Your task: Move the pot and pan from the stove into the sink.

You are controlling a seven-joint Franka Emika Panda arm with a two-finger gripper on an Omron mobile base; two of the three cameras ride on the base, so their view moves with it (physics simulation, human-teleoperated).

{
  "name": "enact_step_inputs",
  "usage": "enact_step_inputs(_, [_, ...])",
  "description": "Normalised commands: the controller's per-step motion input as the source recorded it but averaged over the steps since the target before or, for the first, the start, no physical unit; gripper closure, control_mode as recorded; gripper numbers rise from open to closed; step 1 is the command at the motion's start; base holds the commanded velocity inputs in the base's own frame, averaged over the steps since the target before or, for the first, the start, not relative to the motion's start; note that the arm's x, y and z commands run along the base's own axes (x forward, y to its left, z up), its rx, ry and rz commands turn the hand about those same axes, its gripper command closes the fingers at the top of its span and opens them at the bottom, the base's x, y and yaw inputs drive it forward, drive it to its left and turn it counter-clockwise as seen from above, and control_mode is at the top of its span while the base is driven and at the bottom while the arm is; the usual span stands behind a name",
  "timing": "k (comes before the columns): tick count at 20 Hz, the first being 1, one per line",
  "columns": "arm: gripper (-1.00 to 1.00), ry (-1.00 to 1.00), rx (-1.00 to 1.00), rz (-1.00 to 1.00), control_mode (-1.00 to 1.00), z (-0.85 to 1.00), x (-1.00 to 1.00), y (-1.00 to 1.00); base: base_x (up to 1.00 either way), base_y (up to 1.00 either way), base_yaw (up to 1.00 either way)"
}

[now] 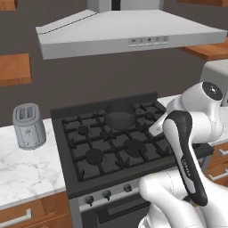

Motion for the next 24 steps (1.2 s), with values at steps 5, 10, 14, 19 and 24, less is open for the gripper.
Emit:
enact_step_inputs(5, [-1.00,-0.02,0.00,0.00,-1.00,-0.03,0.10,0.04,0.00,0.00,0.00])
enact_step_inputs(10, [-1.00,0.00,-0.01,0.00,-1.00,-0.08,0.03,0.07,0.00,0.00,0.00])
enact_step_inputs(14, [-1.00,0.00,-0.03,0.00,-1.00,-0.21,0.22,0.18,0.00,0.00,0.00])
enact_step_inputs(19, [-1.00,0.00,-0.03,0.00,-1.00,-0.20,0.48,0.19,0.00,0.00,0.00])
enact_step_inputs(24, [-1.00,0.01,0.00,0.00,-1.00,-0.22,0.60,0.03,0.00,0.00,0.00])
